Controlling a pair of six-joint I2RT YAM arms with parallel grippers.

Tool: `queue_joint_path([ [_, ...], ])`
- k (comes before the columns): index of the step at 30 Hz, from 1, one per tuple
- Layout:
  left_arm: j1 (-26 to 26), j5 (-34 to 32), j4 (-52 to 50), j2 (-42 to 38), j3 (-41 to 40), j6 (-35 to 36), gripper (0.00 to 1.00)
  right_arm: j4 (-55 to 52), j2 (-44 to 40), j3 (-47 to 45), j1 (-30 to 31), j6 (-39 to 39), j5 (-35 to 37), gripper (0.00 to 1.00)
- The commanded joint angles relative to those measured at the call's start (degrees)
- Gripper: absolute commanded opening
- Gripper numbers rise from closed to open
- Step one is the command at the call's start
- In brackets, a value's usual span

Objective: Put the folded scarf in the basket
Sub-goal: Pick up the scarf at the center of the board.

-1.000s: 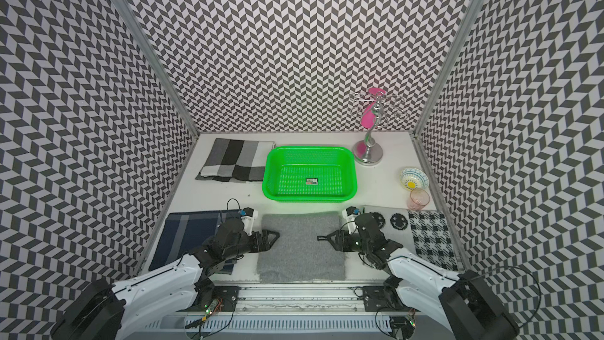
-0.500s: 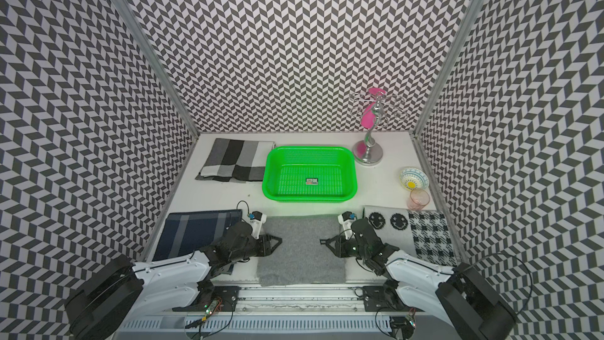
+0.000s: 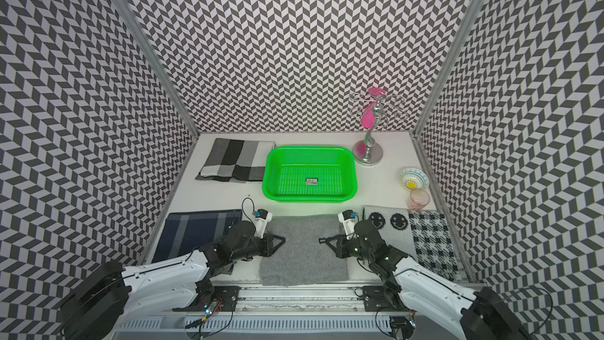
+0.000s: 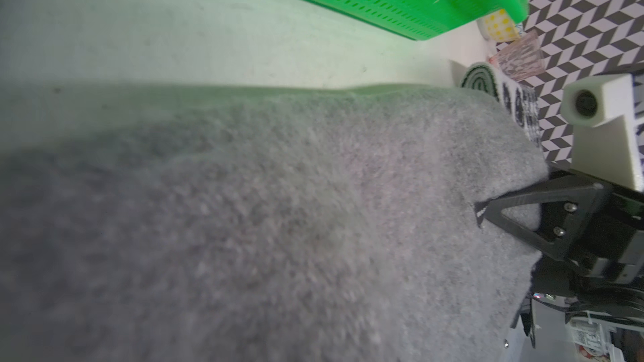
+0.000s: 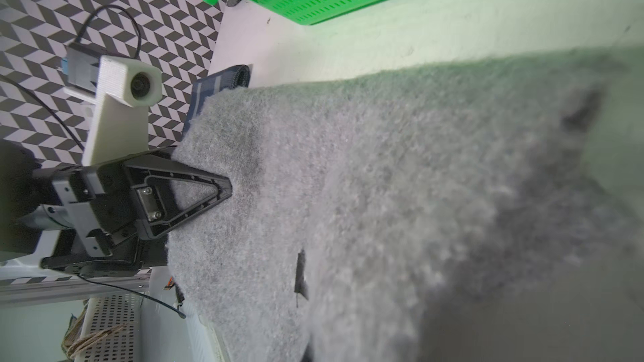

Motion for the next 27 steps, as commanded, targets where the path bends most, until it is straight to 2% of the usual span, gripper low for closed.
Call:
queue_joint_path([
  [1,-2.5,-1.3,-4.0,-2.0,5.0,1.3,0.00,-3.8,-2.5,4.9,1.0,-1.7,1.0,0.00],
  [7,-8.5,-6.3,-11.9,-5.4,11.8,0.8,0.00,-10.9,-6.2,9.6,3.3,-2.6,2.5,0.00],
  [13,-10.4,-8.1,-17.7,-8.7,17.5,0.7,0.00,-16.6,-12.5,14.7,4.5,-1.5,3.8,0.00],
  [17,-10.7,-8.8,-20.0,-9.0,22.7,1.7,0.00,-20.8,-11.4,22.2,4.5,-3.6,5.3,0.00],
  [20,-10.6,-10.8,-22.7,-6.8,29.4,5.2,0.00,-22.2,-8.4,29.0,4.5,-5.8,8.4,0.00],
  [23,-8.2,-11.6,-26.0,-1.9,37.4,9.8,0.00,-24.9,-3.0,37.4,3.9,-10.0,13.7,0.00],
  [25,-3.9,-8.3,-26.9,1.1,42.0,12.5,0.00,-27.5,2.4,43.6,2.4,-12.1,14.9,0.00],
  [27,1.5,-4.6,-26.7,3.8,45.9,15.2,0.00,-27.3,6.7,48.0,-0.2,-14.9,12.8,0.00],
])
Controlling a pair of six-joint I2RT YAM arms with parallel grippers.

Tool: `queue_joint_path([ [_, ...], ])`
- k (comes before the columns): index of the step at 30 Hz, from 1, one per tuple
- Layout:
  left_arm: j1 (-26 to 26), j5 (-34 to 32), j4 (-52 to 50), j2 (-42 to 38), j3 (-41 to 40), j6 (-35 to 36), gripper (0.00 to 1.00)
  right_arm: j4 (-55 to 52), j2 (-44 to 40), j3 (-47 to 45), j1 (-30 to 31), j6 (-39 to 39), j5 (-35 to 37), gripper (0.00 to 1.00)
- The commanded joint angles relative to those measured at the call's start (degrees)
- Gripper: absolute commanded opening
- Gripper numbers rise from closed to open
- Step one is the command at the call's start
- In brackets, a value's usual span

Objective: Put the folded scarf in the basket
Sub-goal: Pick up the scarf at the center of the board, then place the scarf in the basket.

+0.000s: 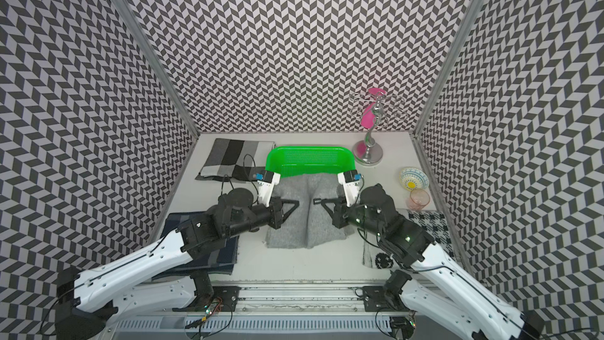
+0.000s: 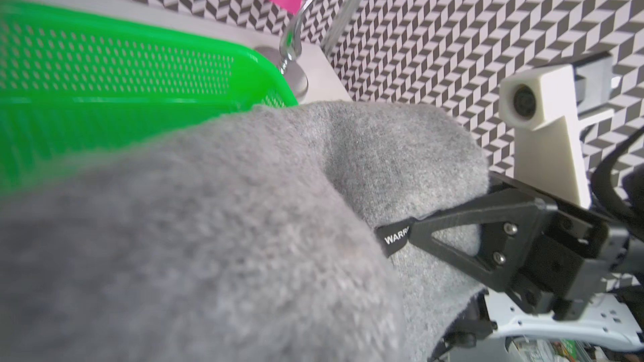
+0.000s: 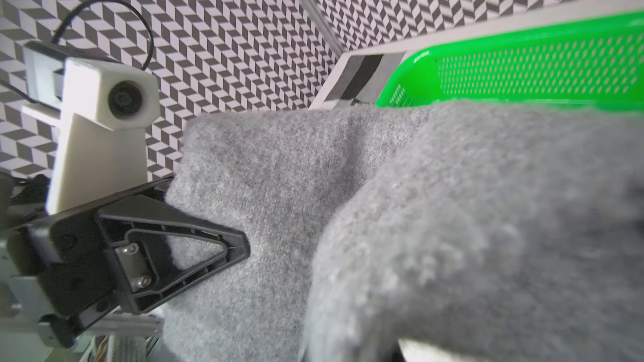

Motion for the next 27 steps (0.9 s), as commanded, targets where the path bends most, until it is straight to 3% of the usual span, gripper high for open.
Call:
queue_joint_path([
  [1,7.6,5.2,-1.8,3.6,6.1,7.2,0.00,1.5,6.1,6.3,-4.0,-6.5,-0.1,0.00],
  [5,16.3,11.5,-0.2,9.8,9.9,10.1,0.00,3.8,13.3,10.4,-15.6,-9.2,-9.7,0.00],
  [9,22.5,15.7,3.9,17.5,10.8,11.0,0.00,7.3,20.4,12.4,-21.9,-10.5,-15.5,0.00],
  [16,26.8,16.3,8.2,28.8,15.6,13.2,0.00,12.4,31.7,14.3,-25.3,-11.4,-17.5,0.00],
  [27,29.1,16.8,9.5,44.5,21.6,13.9,0.00,9.2,49.0,22.1,-26.3,-15.5,-16.4,0.00],
])
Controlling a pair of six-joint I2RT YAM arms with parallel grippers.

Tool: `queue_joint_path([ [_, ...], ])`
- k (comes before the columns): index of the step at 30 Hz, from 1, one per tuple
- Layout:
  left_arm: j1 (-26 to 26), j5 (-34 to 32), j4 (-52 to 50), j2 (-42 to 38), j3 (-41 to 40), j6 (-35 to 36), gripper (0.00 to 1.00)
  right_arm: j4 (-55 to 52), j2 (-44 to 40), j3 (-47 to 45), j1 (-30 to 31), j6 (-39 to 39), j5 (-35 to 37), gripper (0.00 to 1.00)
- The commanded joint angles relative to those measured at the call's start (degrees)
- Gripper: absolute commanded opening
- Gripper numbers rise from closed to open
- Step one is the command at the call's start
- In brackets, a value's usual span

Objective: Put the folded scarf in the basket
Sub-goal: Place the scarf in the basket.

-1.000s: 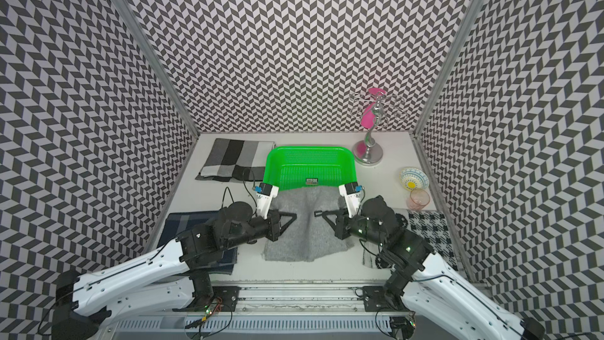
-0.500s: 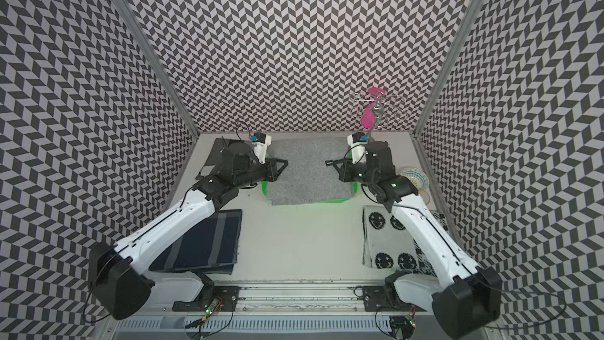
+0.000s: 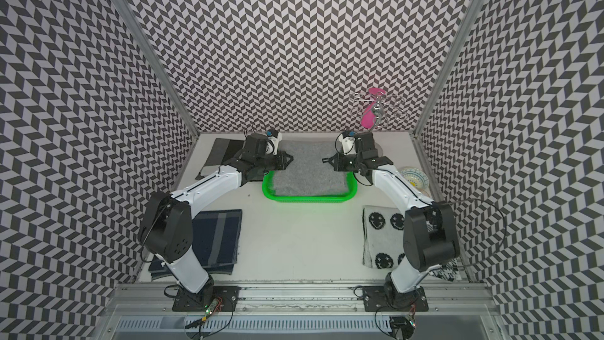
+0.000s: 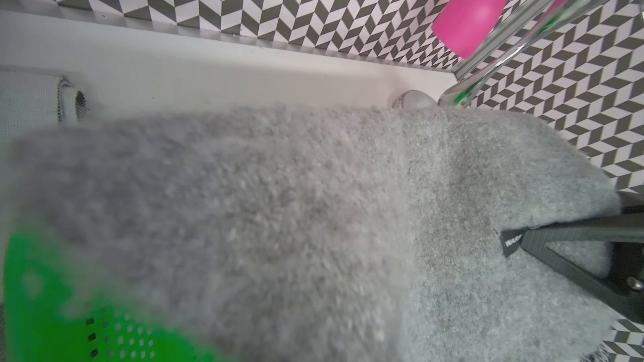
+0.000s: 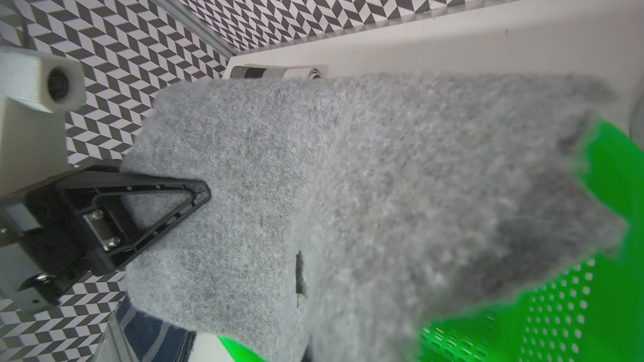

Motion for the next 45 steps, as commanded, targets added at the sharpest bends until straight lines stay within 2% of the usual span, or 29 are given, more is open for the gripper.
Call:
queue_joint_path([
  [1,0.7,0.9,1.3,3.9,2.6,1.0,0.00,1.3,3.2,2.0,-0.3,-2.4,0.9,0.00],
  [4,0.6,-1.6,-2.5,8.2,5.0,3.0,0.00,1.5,5.8,2.0,-0.3,-2.5,1.9,0.00],
  [15,0.1,-4.0,-0.5,13.3,4.8,3.2,0.00,-0.9,12.7,3.4,0.0,-4.4,7.9,0.00],
  [20,-0.4,-5.4,-0.6,13.7,4.3,3.1,0.00,-1.9,13.9,3.9,0.4,-5.3,10.3,0.08],
  [23,-0.5,-6.5,-1.5,13.8,4.6,3.3,0.04,-2.4,14.7,4.7,1.0,-5.5,11.4,0.15],
  [27,-0.5,-6.8,-2.1,14.0,4.5,3.2,0.11,-4.5,15.5,6.0,2.1,-5.8,14.7,0.31],
  [29,-0.5,-7.4,-2.3,13.7,4.6,3.2,0.20,-5.0,14.8,6.0,2.8,-5.6,16.6,0.40],
  [30,-0.5,-7.7,-2.5,13.5,4.4,3.3,0.20,-5.1,14.3,6.0,3.2,-5.6,17.7,0.43],
  [32,-0.6,-7.7,-2.8,12.9,4.6,3.4,0.24,-5.6,13.4,6.4,3.7,-5.7,19.3,0.45],
  [34,-0.6,-8.2,-2.9,11.9,4.5,3.1,0.37,-6.9,12.9,7.6,3.9,-5.9,20.5,0.47],
  [45,-0.7,-9.4,-5.6,8.9,6.1,3.8,0.40,-11.8,10.2,10.0,4.5,-6.8,28.5,0.53],
])
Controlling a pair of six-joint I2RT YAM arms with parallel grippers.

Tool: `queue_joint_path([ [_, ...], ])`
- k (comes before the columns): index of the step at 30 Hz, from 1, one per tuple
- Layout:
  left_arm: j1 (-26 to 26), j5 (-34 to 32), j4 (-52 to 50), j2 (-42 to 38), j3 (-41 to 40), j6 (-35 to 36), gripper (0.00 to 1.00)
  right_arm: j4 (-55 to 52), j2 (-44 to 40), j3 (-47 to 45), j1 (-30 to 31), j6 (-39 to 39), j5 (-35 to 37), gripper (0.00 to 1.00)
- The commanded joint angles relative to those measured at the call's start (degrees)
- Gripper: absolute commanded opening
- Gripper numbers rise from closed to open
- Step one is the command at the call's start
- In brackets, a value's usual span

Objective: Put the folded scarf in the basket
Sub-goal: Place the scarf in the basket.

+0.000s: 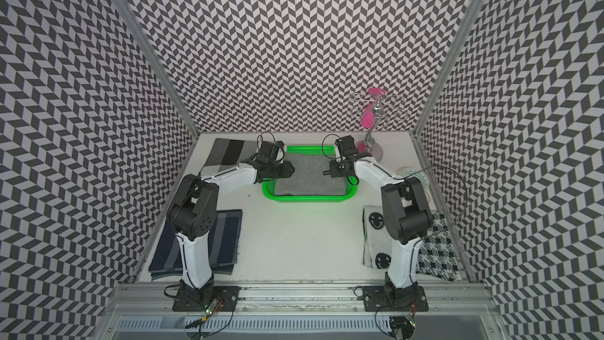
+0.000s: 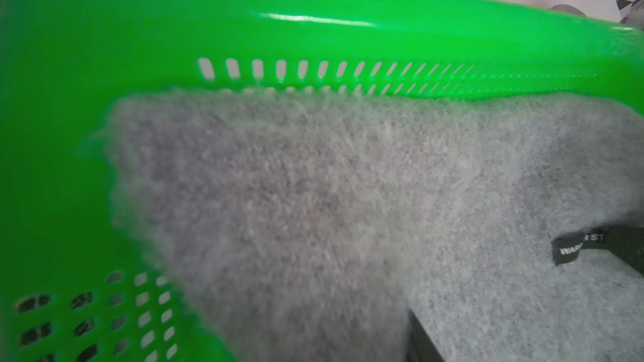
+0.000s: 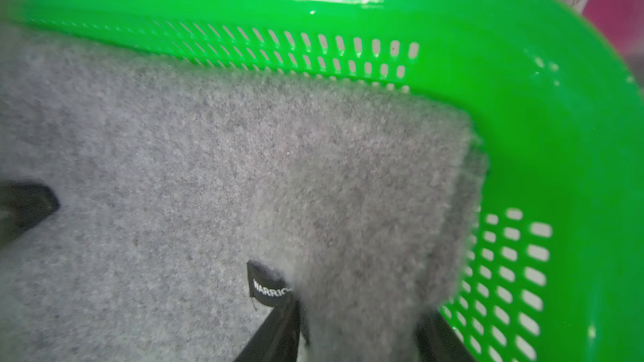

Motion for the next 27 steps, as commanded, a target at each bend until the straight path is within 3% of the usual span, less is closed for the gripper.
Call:
queue_joint_path([
  [1,-0.3,-1.5,-1.5,-3.6,1.9,0.7,0.43,-1.7,-3.4,1.7,0.4,-0.9,5.2,0.53],
  [4,-0.3,-2.5,-2.1,-4.8,1.7,0.9,0.56,-2.8,-4.8,2.3,0.4,-1.1,7.0,0.54],
  [12,-0.3,-7.3,-5.3,-9.3,3.1,2.0,0.57,-0.4,-7.0,3.0,1.1,-0.4,-0.6,0.48],
  [15,-0.7,-5.5,-4.6,-10.7,2.6,1.6,0.54,2.1,-4.9,2.3,1.1,-0.5,-4.1,0.42],
  [19,-1.4,-4.1,-4.6,-12.2,1.3,1.2,0.54,2.2,-0.3,2.7,0.8,-0.9,-3.5,0.37],
  [27,-3.0,0.0,-0.6,-18.9,-7.0,-1.6,0.54,2.2,0.7,2.4,0.7,-1.0,-3.7,0.34],
])
